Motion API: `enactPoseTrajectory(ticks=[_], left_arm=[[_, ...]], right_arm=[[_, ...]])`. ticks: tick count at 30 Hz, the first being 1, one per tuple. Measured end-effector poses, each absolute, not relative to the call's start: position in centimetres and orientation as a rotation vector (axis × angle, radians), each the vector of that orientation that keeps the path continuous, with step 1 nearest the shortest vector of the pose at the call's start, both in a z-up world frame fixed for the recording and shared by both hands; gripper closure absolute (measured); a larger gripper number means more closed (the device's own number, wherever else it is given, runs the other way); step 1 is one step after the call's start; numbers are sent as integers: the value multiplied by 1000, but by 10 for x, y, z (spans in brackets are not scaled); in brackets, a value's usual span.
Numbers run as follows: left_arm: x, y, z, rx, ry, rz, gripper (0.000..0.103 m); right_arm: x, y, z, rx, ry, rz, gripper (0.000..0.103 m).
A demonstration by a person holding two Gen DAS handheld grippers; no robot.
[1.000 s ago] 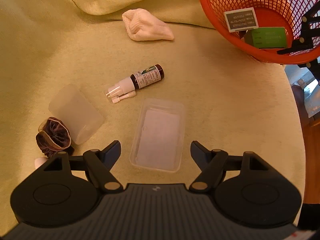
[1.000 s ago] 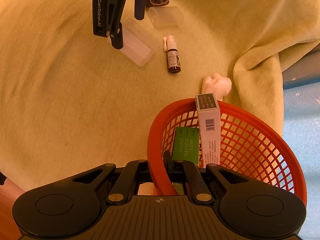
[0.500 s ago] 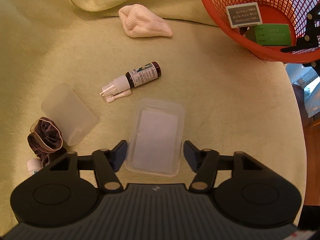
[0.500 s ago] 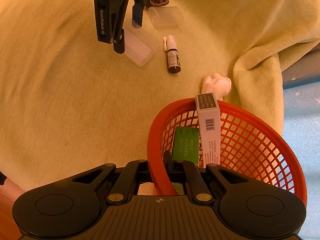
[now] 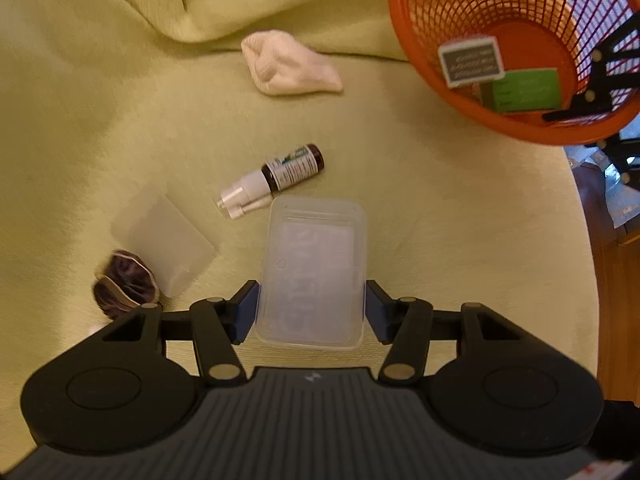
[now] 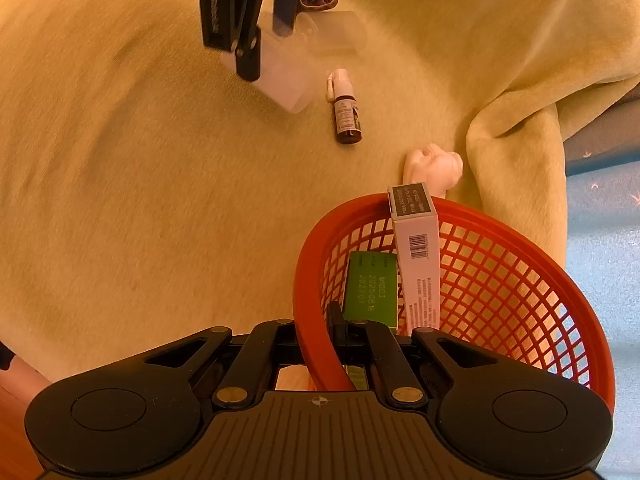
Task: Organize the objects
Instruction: 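Reach the left tool down and grasp the clear plastic box, then carry the clear plastic box into the wastebasket and release it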
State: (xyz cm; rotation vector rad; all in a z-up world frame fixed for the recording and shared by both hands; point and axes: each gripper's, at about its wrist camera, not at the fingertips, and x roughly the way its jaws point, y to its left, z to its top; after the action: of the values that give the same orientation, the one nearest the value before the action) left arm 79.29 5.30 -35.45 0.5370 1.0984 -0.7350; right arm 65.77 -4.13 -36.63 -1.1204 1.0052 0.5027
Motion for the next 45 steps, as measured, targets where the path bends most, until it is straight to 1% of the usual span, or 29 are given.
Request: enactPoseTrajectory(ticks=[16, 45], left_arm=[[794, 34, -285, 595, 1015, -802, 52], [797, -6, -241, 628, 939, -949, 52]], right_arm=[[655, -41, -365, -1134, 1008, 511, 101], [655, -41, -364, -1127, 1011, 513, 101]])
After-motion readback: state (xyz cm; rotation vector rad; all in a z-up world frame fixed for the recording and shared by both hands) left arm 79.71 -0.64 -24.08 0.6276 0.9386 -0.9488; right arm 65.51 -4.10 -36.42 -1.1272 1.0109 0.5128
